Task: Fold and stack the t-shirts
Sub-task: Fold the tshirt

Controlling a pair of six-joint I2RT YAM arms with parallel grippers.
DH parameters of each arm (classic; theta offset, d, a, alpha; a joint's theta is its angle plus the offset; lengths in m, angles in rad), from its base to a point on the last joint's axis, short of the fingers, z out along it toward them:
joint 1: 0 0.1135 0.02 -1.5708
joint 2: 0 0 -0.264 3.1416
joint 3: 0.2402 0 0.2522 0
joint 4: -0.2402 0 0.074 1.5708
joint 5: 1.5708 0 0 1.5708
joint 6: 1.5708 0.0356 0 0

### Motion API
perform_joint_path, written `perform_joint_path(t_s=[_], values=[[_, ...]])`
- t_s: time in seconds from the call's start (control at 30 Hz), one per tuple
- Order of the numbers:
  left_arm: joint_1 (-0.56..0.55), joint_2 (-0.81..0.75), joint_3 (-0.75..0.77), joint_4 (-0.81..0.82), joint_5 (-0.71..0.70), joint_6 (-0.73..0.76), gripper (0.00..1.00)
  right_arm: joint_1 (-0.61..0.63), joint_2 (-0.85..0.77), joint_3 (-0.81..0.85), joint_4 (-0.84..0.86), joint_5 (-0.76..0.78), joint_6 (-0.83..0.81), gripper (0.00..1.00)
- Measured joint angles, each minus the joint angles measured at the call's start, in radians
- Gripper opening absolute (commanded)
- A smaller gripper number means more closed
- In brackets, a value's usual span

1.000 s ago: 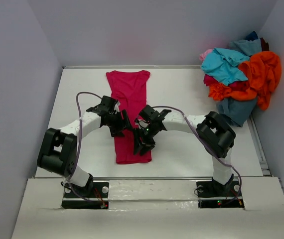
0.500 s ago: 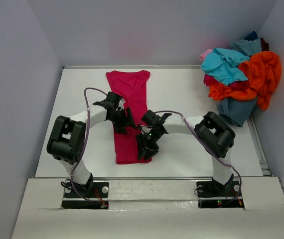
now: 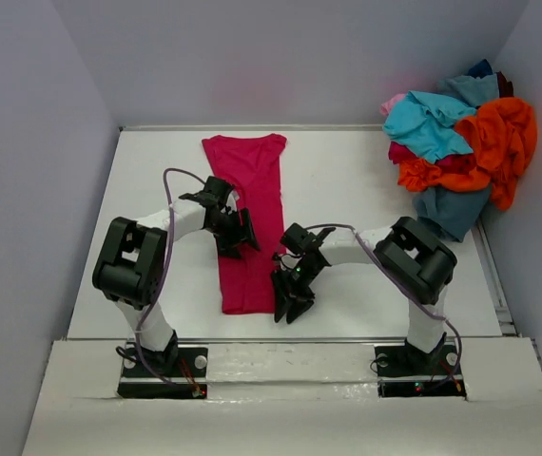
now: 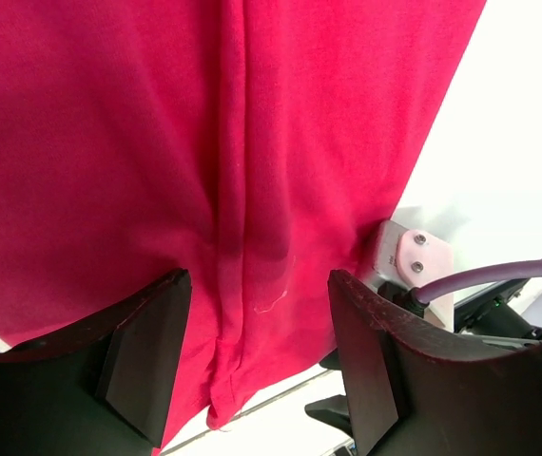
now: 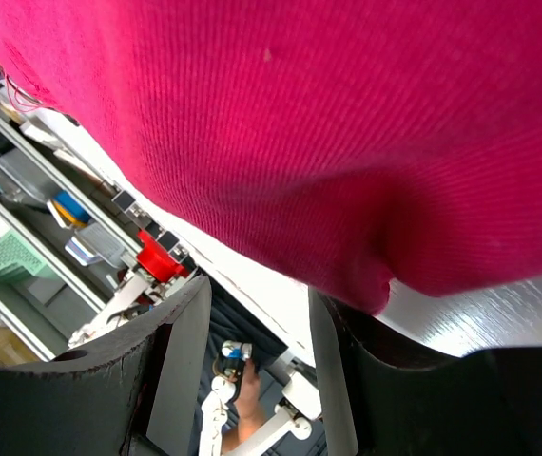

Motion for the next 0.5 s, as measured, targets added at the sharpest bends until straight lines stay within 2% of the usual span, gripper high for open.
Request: perform_joint_path(t_s=[0.27, 0.5], values=[[0.000, -0.006, -0.020, -0.006, -0.003, 0.007, 0.70, 0.000, -0.011, -0.014, 0.009, -0.001, 0.002, 0.52], [0.000, -0.096, -0.050, -0.054, -0.026, 0.010, 0.71, 0.000, -0.049, -0.020, -0.019, 0.039, 0.002, 0.52]])
